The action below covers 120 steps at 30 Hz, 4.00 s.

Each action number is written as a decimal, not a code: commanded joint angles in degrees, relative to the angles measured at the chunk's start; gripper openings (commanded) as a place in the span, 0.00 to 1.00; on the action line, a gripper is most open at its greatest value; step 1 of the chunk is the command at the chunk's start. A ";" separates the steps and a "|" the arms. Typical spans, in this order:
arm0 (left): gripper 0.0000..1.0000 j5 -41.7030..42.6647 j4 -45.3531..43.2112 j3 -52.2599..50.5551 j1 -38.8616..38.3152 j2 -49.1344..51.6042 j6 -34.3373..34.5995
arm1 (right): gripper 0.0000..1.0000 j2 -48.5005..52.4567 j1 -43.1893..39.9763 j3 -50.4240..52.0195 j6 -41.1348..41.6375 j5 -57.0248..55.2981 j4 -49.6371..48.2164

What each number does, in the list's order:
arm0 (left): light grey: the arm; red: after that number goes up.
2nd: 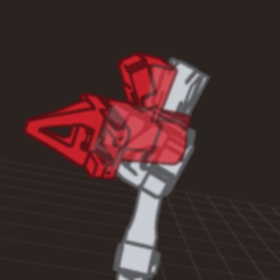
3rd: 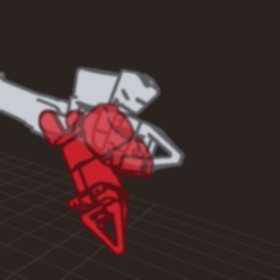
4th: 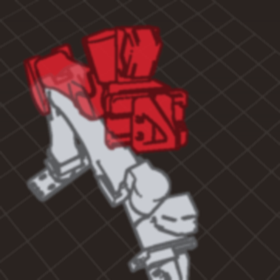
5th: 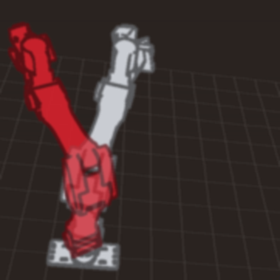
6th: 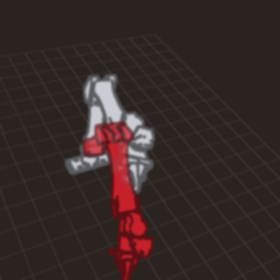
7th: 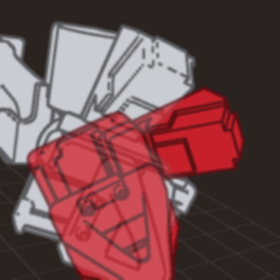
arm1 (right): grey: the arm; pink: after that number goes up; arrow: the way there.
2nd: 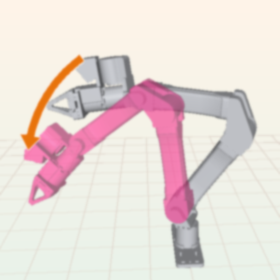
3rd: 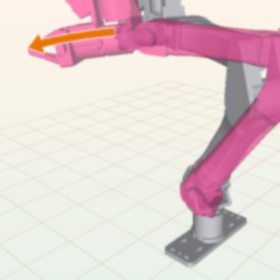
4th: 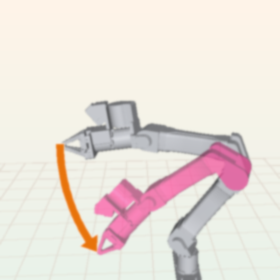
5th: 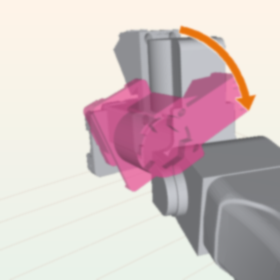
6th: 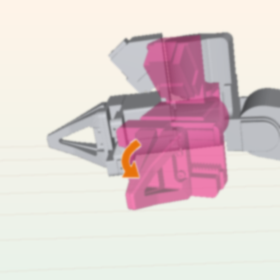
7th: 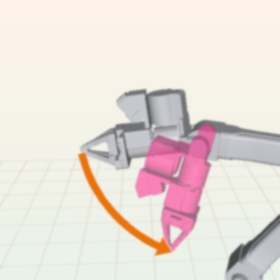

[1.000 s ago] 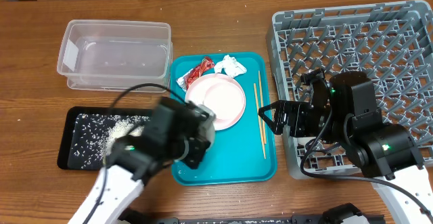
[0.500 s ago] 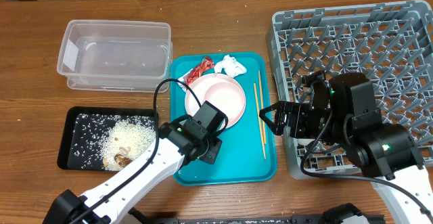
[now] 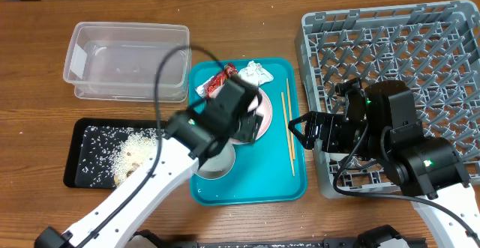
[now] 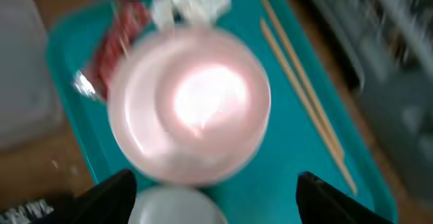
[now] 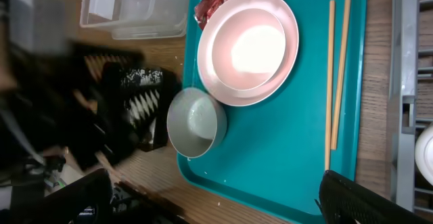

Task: Sort waste into correct bins and load items into the dishwasher
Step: 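Set the empty bowl on the teal tray and reach for the red wrapper, then grasp the red wrapper and drop it into the clear bin, then reach the left gripper to the white tissue and grasp it, then carry the white tissue to the clear bin and release it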

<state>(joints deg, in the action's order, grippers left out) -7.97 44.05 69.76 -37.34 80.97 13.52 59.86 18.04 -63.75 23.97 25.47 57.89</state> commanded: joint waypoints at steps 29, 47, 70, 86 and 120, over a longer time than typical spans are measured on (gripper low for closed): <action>0.26 1.81 -38.88 2.58 16.37 36.96 -17.20 | 1.00 -0.20 0.22 -0.70 0.09 -0.37 1.90; 0.04 -16.22 -18.40 8.04 20.13 14.16 -10.82 | 1.00 -0.20 0.22 -0.70 0.07 -0.37 3.39; 0.78 3.69 -28.30 11.04 7.98 29.00 -23.61 | 1.00 -0.20 0.22 -0.70 -0.11 -0.55 4.20; 0.05 8.83 -33.55 11.39 8.07 39.30 -16.22 | 1.00 -0.20 0.22 -0.70 -0.11 -0.55 4.17; 1.00 3.26 4.50 17.64 32.70 -1.16 -5.60 | 1.00 -0.20 0.22 -0.70 -0.11 -0.55 4.39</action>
<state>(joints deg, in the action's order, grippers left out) -4.95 47.03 85.58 -4.47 89.03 6.15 59.86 18.04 -63.75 23.94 25.21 62.57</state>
